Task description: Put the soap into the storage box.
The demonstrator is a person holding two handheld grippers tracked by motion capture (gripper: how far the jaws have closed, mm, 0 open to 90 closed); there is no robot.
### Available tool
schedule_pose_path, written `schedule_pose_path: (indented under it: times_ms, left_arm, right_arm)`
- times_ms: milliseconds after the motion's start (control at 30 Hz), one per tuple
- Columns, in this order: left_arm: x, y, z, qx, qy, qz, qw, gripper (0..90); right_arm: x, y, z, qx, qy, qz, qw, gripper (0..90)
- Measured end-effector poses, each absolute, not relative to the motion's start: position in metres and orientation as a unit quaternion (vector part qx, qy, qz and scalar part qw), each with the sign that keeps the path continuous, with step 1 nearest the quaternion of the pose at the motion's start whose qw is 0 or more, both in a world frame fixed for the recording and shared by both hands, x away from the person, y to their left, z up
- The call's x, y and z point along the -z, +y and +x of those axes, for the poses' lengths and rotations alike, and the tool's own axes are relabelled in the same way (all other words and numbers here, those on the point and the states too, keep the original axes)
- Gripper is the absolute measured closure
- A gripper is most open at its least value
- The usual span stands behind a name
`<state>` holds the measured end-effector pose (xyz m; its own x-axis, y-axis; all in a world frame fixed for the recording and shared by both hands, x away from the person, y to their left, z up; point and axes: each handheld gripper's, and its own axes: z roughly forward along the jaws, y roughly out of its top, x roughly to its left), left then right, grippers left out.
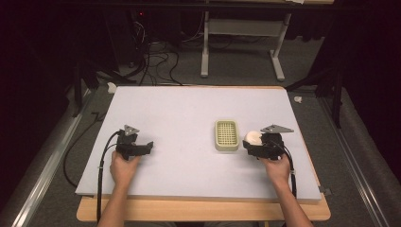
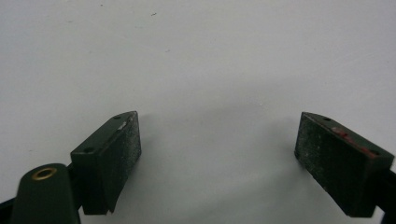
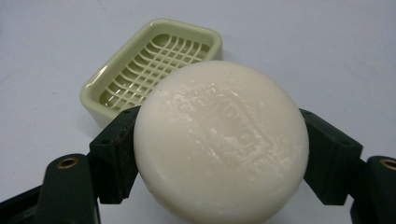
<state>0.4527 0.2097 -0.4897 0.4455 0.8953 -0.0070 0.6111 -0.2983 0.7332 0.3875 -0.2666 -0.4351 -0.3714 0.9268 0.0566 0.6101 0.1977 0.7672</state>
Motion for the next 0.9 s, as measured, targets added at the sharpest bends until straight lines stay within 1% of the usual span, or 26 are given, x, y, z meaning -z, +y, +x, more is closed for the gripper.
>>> schedule_pose_path:
  times_ms: [900]
  left_arm:
    - [0.489, 0.21, 0.453, -0.206, 0.484, 0.779, 0.342, 14.9]
  right_arm:
    - [0.417, -0.239, 0.397, -0.368, 0.765, 0.486, 0.209, 24.8]
